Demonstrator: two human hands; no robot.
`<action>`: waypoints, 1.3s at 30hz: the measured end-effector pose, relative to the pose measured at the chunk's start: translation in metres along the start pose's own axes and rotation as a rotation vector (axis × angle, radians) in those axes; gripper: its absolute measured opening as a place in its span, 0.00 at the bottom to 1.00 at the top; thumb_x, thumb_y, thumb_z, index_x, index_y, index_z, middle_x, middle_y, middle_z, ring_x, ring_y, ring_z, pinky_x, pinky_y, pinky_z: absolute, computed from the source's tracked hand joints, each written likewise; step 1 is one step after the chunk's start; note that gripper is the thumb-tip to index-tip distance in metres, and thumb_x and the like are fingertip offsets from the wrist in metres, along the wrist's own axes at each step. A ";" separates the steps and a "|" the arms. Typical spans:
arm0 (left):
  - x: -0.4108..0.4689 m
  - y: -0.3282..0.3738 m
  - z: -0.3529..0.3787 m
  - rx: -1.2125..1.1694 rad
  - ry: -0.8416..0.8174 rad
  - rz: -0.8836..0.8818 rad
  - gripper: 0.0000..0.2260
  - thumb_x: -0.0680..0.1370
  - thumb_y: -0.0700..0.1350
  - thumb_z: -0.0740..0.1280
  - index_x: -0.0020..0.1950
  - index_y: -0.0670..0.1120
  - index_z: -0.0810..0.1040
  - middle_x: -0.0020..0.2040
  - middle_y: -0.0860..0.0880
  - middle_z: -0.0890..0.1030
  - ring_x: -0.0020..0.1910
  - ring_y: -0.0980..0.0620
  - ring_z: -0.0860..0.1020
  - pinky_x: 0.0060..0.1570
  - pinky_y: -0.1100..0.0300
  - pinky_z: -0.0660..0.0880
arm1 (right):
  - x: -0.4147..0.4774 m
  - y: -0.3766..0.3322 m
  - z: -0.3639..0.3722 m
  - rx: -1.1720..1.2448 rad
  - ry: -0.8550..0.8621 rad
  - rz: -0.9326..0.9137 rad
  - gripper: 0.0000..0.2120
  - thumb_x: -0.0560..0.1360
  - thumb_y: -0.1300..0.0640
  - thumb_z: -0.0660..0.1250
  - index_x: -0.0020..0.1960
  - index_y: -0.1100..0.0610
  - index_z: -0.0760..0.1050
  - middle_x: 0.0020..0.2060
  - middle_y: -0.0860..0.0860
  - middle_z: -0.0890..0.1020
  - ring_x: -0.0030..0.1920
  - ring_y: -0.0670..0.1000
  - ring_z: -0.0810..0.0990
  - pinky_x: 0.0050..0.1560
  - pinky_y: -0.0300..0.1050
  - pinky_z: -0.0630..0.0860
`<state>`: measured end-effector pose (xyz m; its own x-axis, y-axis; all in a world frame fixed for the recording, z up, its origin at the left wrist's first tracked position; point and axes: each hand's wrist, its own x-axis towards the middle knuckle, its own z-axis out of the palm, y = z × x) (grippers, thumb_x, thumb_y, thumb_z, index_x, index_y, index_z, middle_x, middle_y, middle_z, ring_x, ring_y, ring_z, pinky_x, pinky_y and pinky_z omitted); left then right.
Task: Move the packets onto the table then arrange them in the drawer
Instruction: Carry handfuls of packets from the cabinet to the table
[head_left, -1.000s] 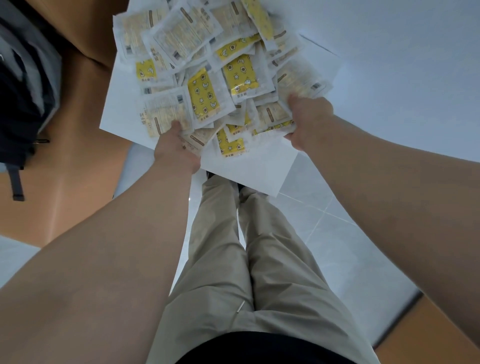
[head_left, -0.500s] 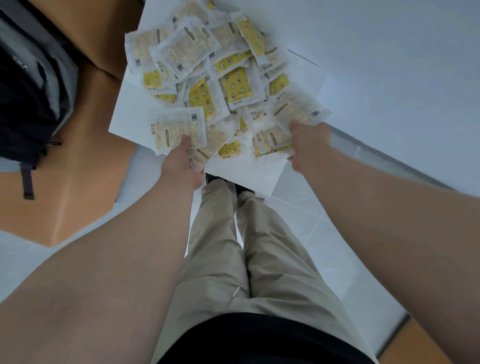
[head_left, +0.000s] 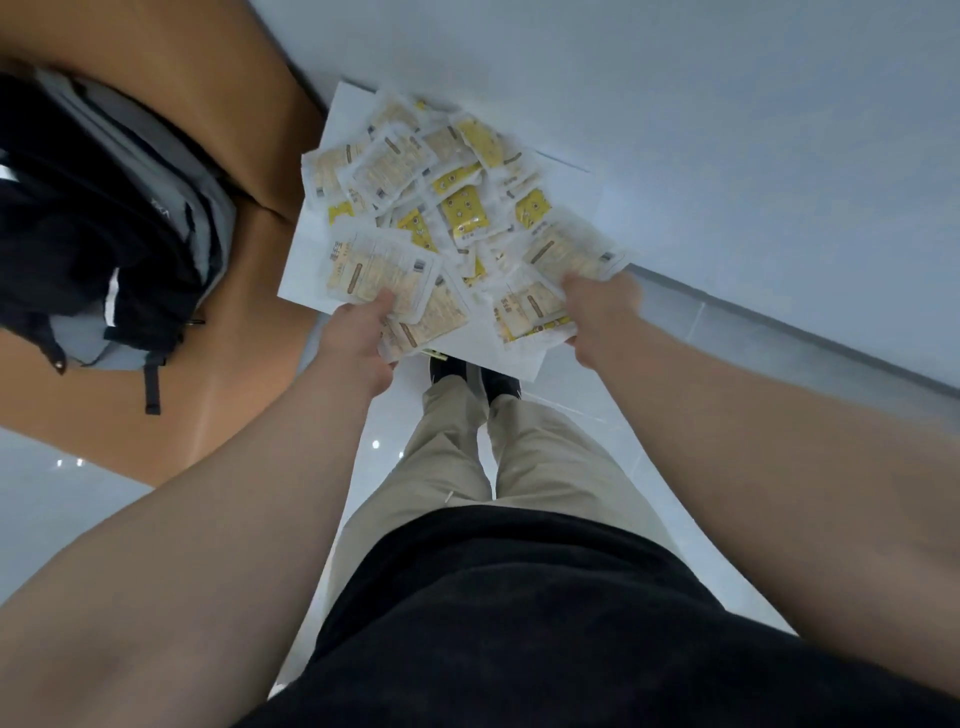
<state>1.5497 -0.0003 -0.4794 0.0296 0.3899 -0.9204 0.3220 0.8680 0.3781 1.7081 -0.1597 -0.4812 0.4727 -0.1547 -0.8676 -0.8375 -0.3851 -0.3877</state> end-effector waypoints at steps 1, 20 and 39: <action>-0.009 0.005 -0.001 0.046 -0.001 0.026 0.08 0.79 0.44 0.71 0.57 0.50 0.78 0.57 0.49 0.83 0.50 0.48 0.83 0.55 0.47 0.81 | -0.006 -0.001 -0.005 0.011 -0.011 -0.013 0.05 0.78 0.56 0.69 0.49 0.48 0.74 0.48 0.49 0.83 0.48 0.54 0.84 0.49 0.54 0.84; -0.119 0.072 0.089 0.781 -0.399 0.425 0.15 0.78 0.40 0.73 0.37 0.47 0.69 0.41 0.50 0.78 0.39 0.52 0.77 0.36 0.59 0.71 | -0.102 0.014 -0.102 0.515 0.150 -0.121 0.06 0.79 0.59 0.70 0.56 0.53 0.77 0.47 0.53 0.85 0.45 0.56 0.86 0.46 0.56 0.85; -0.302 -0.270 0.114 1.786 -1.178 0.359 0.05 0.78 0.37 0.71 0.50 0.46 0.80 0.48 0.49 0.86 0.45 0.48 0.85 0.41 0.51 0.82 | -0.244 0.366 -0.234 1.660 0.816 0.081 0.09 0.80 0.59 0.69 0.60 0.53 0.77 0.54 0.54 0.85 0.51 0.59 0.85 0.52 0.61 0.83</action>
<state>1.5619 -0.3875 -0.3149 0.4597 -0.4982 -0.7352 0.4523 -0.5810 0.6766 1.3505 -0.4759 -0.3380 -0.0013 -0.6665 -0.7455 0.0000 0.7455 -0.6665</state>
